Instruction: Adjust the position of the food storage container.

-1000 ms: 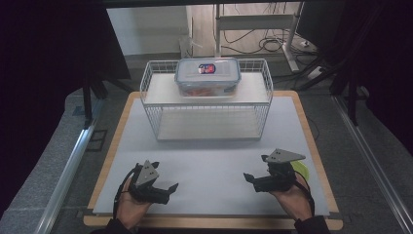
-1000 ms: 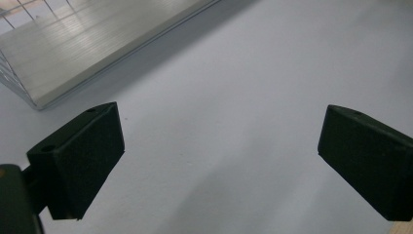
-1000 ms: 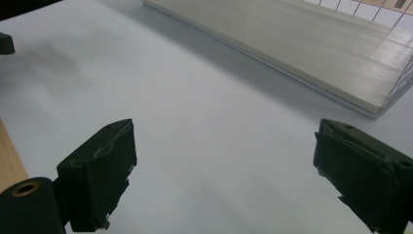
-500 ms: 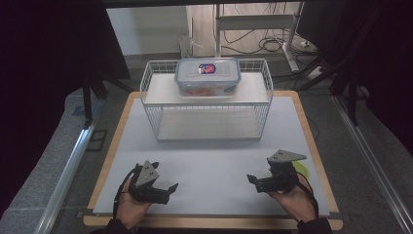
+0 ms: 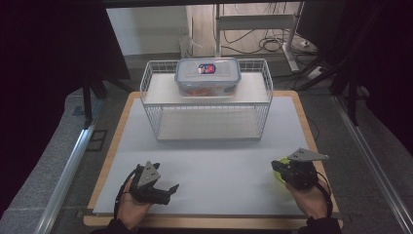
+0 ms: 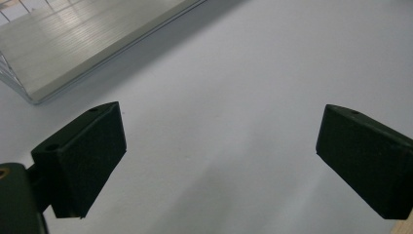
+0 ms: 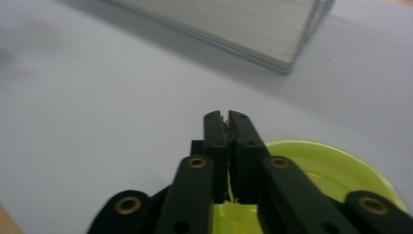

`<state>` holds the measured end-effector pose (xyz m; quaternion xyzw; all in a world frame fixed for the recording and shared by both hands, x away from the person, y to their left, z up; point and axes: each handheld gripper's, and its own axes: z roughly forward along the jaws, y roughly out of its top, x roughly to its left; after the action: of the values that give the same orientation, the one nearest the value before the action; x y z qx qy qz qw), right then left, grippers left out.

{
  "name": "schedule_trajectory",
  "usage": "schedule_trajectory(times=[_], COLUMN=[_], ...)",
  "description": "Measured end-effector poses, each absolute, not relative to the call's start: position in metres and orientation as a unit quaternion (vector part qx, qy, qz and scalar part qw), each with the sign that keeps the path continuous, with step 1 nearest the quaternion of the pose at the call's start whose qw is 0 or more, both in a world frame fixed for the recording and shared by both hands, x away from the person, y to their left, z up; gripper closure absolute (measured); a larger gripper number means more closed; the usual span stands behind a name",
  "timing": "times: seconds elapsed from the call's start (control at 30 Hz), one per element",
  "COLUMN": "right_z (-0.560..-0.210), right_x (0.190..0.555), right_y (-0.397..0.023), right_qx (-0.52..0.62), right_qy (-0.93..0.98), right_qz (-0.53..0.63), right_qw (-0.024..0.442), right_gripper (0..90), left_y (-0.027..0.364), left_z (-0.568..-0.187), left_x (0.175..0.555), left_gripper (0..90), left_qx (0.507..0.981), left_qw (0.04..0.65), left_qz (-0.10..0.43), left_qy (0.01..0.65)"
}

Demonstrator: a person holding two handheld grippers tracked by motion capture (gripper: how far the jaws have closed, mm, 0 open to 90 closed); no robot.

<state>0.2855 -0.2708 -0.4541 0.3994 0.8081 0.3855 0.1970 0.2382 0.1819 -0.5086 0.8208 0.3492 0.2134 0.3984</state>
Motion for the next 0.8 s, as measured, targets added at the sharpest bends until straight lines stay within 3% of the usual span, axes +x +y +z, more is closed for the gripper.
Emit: schedule_trajectory(times=[0.5, 0.8], right_z=[-0.452, -0.458], right_x=[0.284, 0.279], right_y=[-0.330, -0.352], right_qx=[0.484, 0.517], right_qy=[0.756, 0.741], right_qz=[0.364, 0.348], right_qw=[0.248, 0.251], right_gripper=[89.9, 89.9], left_y=[0.181, 0.180], left_z=[-0.511, -0.512], left_x=[0.239, 0.240], left_gripper=[4.1, 4.0], left_qx=[0.826, 0.828], left_qw=[0.391, 0.389], left_qz=[0.207, 0.204], left_qy=[0.349, 0.350])
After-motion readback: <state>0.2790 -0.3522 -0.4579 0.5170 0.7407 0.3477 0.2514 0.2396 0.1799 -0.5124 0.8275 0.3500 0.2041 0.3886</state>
